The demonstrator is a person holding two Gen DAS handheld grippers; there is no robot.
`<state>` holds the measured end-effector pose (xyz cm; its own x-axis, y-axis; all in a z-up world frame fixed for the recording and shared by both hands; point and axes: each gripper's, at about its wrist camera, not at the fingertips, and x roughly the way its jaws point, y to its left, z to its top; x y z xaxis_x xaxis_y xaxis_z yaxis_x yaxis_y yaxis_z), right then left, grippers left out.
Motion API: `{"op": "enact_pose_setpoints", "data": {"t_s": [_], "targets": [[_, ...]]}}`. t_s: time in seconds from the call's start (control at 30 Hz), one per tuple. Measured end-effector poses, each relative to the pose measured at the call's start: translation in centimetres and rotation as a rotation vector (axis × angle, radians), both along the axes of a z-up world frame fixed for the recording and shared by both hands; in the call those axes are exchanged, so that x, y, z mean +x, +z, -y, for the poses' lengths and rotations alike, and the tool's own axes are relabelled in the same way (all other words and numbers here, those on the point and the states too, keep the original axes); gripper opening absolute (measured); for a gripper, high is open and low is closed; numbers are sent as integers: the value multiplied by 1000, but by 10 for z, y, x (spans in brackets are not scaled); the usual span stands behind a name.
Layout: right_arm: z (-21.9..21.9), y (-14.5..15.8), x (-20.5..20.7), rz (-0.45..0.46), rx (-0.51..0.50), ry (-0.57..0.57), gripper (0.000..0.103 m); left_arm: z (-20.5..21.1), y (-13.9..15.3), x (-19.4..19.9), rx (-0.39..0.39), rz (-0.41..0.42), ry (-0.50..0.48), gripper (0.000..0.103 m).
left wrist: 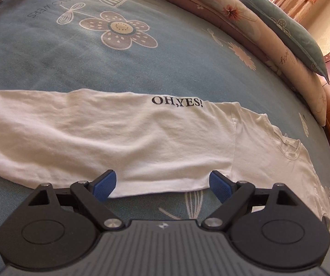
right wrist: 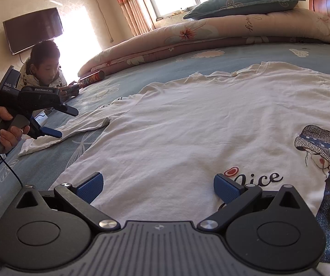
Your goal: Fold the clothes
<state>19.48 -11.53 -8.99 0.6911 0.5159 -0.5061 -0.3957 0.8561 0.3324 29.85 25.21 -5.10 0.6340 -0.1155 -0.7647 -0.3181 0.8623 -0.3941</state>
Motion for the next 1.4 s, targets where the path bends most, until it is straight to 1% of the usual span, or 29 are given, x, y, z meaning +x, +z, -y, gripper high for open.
{"op": "enact_pose_setpoints", "data": {"t_s": [0.07, 0.13, 0.17, 0.23, 0.33, 0.4, 0.47, 0.53, 0.57, 0.63, 0.7, 0.8, 0.9, 0.97, 1.03, 1.13, 1.2, 1.23, 1.33, 1.37, 1.4], "targets": [[-1, 0, 0, 1, -4, 0, 103, -11, -6, 11, -18, -8, 28, 88], [-1, 0, 0, 1, -5, 0, 103, -19, -19, 23, 7, -34, 58, 88], [-1, 0, 0, 1, -4, 0, 103, -22, -23, 28, 21, -23, 65, 88], [0, 0, 0, 0, 0, 0, 103, -29, -23, 37, 41, 4, 81, 88], [0, 0, 0, 0, 0, 0, 103, -44, -19, 55, 108, -13, 154, 88], [0, 0, 0, 0, -2, 0, 103, -52, -16, 61, 125, -33, 193, 88], [0, 0, 0, 0, -1, 0, 103, -53, -9, 57, 82, -9, 182, 88], [0, 0, 0, 0, -2, 0, 103, -46, -2, 49, 79, 14, 140, 89], [0, 0, 0, 0, -3, 0, 103, -43, 0, 45, 90, 1, 128, 89], [0, 0, 1, 0, -1, 0, 103, -40, 0, 38, 97, -54, 130, 89], [0, 0, 1, -1, 1, 0, 103, -40, 1, 26, 99, -66, 137, 89], [0, 0, 1, 0, -2, 0, 103, -48, -6, 19, 100, -60, 151, 89], [-1, 0, 1, 1, -7, 0, 103, -65, -22, 30, 157, -80, 186, 89], [-2, -1, 1, 1, -13, 0, 103, -77, -25, 38, 207, -64, 224, 89], [-2, -1, 1, 1, -16, 0, 103, -90, -23, 42, 195, -62, 269, 89], [-1, -1, 0, 1, -13, 0, 103, -99, -11, 32, 190, -49, 317, 89], [-1, -1, 0, 0, -11, 1, 103, -101, -6, 20, 159, -34, 304, 89], [-1, 0, 0, 0, -11, 1, 103, -101, -6, 11, 137, -41, 298, 89], [-1, -1, 0, 1, -13, 1, 103, -99, -15, -9, 85, -56, 283, 89], [-1, -1, 0, 1, -14, 1, 103, -99, -19, -13, 80, -61, 277, 90], [-1, -1, 0, 1, -15, 1, 103, -99, -22, -14, 106, -59, 273, 90]]}}
